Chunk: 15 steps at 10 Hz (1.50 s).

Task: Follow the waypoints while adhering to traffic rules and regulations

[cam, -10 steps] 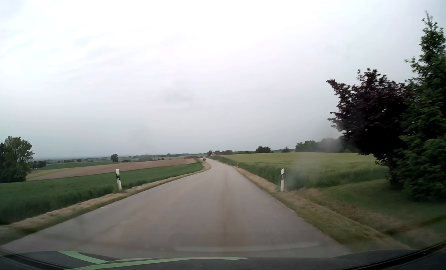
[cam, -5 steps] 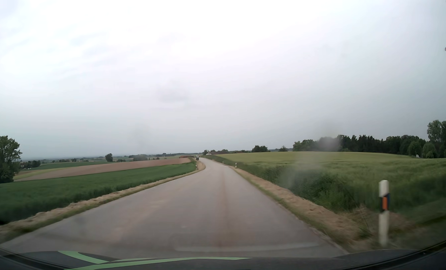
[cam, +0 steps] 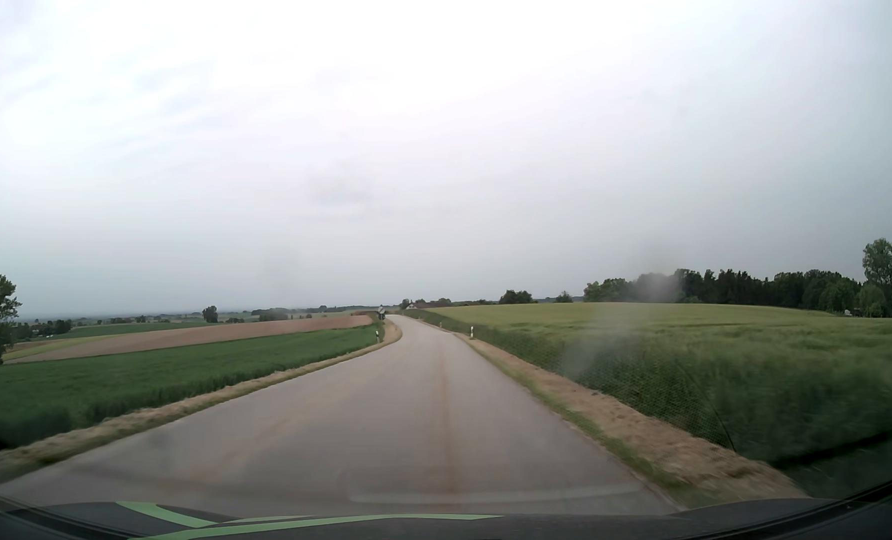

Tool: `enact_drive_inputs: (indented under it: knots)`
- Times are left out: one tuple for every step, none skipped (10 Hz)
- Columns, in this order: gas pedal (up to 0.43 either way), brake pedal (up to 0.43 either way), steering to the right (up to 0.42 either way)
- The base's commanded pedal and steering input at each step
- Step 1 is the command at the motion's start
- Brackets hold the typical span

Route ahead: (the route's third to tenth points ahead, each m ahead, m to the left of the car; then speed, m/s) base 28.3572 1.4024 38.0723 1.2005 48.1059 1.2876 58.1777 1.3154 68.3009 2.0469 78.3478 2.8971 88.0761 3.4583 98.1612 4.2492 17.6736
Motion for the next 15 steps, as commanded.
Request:
enact_drive_inputs:
  knots:
    - [0.079,0.000,0.000]
    - [0.079,0.000,0.000]
    - [0.079,0.000,-0.001]
    - [0.079,0.000,-0.003]
    - [0.079,0.000,-0.003]
    - [0.079,0.000,-0.003]
    - [0.079,0.000,-0.003]
    - [0.079,0.000,-0.003]
    - [0.079,0.000,-0.003]
    - [0.079,0.000,-0.003]
    - [0.079,0.000,-0.003]
    - [0.079,0.000,-0.003]
    - [0.079,0.000,-0.004]
    - [0.079,0.000,-0.008]
    - [0.079,0.000,-0.010]
